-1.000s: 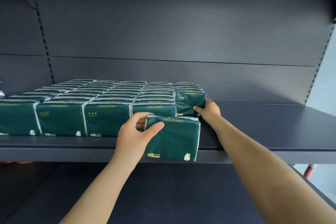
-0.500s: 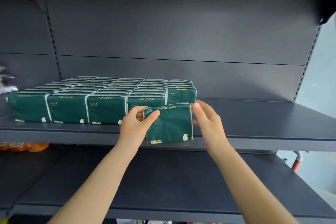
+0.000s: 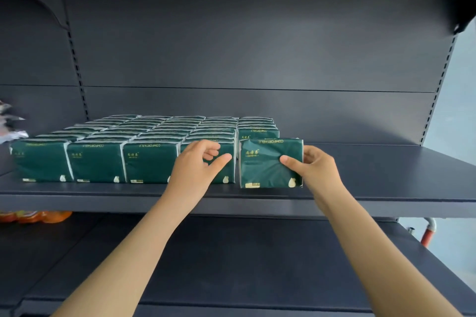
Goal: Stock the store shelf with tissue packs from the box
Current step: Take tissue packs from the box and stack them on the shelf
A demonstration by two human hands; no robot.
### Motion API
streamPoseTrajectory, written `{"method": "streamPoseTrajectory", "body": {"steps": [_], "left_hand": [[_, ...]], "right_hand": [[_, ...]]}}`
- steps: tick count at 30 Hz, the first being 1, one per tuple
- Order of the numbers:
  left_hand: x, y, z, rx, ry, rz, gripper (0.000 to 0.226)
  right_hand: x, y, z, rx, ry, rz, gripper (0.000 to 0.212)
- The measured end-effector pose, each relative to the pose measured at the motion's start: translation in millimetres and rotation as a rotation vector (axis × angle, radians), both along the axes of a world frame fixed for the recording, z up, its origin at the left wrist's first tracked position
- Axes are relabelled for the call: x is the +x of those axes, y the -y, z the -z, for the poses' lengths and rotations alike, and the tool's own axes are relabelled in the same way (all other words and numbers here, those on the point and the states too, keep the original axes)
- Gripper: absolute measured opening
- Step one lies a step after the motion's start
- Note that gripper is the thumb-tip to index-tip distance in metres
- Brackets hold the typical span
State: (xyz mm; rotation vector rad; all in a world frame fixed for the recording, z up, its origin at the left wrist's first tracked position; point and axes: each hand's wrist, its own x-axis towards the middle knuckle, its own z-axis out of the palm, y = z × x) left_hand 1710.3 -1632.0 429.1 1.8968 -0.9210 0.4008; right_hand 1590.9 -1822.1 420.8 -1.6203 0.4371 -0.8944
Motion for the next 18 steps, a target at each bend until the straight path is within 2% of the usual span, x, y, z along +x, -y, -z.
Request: {"method": "streamPoseTrajectory", "body": {"steps": [4, 6, 10, 15, 18], "left_hand": [[27, 10, -11, 0.413, 0.44, -0.149, 0.049], [37, 17, -15, 0.554, 0.575, -0.203, 0.06], [57, 31, -10, 0.695, 0.669, -0.232, 0.062], [77, 40, 4, 0.701, 0.792, -0.215, 0.058], [80, 42, 8, 0.712, 0.805, -0.215, 0.059]], "right_hand": [[34, 29, -2, 0.028, -0.01, 0.056, 0.023], [55, 43, 2, -0.007, -0.057, 0.101, 0.024], [91, 57, 11, -0.11, -0.159, 0.196, 0.031], [115, 59, 17, -0.243, -0.258, 0.204, 0.04], [124, 60, 20, -0.258, -0.295, 0.23, 0.044]]}}
